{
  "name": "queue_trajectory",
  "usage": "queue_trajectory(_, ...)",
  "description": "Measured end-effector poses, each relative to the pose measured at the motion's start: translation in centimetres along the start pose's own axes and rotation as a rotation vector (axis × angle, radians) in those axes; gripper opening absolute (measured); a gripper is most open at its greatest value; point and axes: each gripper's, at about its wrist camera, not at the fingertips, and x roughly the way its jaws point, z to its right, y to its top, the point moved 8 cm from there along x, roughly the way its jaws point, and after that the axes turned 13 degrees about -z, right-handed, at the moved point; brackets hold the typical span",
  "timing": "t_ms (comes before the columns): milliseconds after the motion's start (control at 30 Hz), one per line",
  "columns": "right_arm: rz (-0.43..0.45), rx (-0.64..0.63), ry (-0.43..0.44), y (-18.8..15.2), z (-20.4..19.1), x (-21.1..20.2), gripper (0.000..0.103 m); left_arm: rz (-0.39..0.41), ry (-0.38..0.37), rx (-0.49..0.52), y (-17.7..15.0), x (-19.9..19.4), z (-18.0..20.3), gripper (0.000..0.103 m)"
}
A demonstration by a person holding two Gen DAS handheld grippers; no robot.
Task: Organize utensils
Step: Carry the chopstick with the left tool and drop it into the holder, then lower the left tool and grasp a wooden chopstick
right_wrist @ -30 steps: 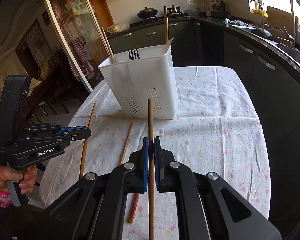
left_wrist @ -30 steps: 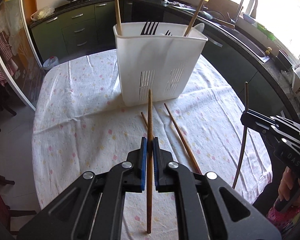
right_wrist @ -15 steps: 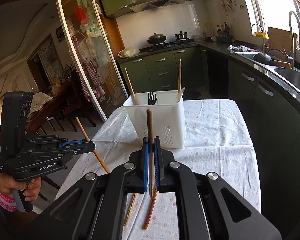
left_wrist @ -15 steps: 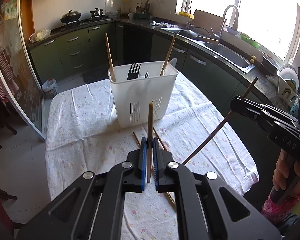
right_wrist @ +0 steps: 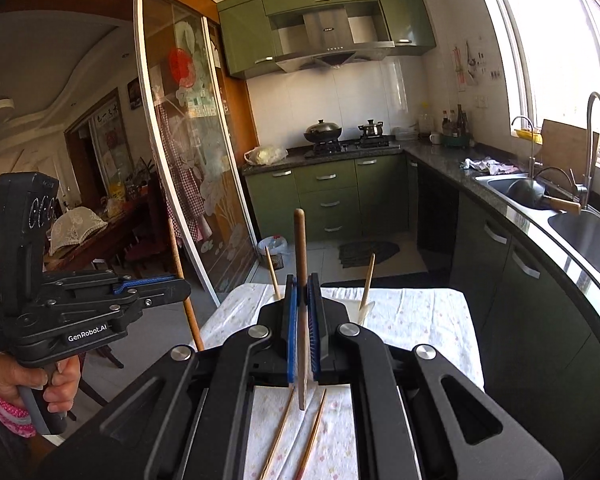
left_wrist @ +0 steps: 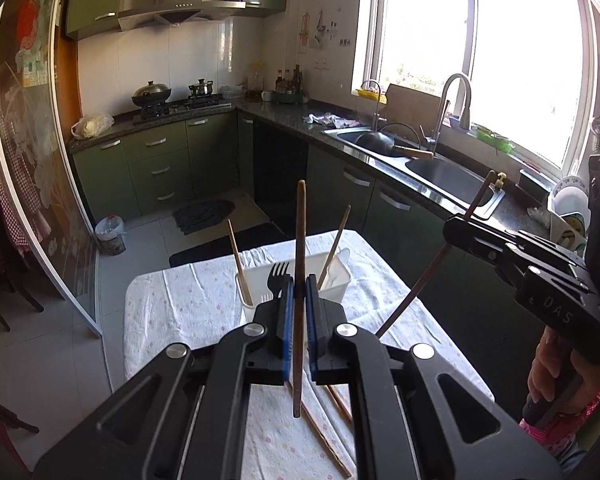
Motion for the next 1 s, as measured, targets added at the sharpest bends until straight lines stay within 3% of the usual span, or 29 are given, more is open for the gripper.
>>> queue_trajectory(233, 0.088, 0.007, -0.04, 5.7, 0.3, 0.1, 0.006, 0.106, 0.029, -0.023, 5.2, -1.5, -0.8, 0.006)
queue_trajectory(433, 0.141, 0.039, -0.081, 8.9, 2.2, 3.2, 0.006, 0.126, 0.061, -0.031, 7.8, 1.4, -1.7, 0.006)
queue_trajectory(700, 0.055, 0.071, -0.092, 6.9, 4.8, 10.7, 0.006, -0.009, 0.071, -0.042, 5.8, 8.7, -3.0, 0.006)
queue_trajectory(1000, -0.058, 0.032, -0.113, 2.4, 4.6, 16.1, 0.007, -0.119, 0.093, -0.015, 2.9, 13.3, -3.3, 0.006)
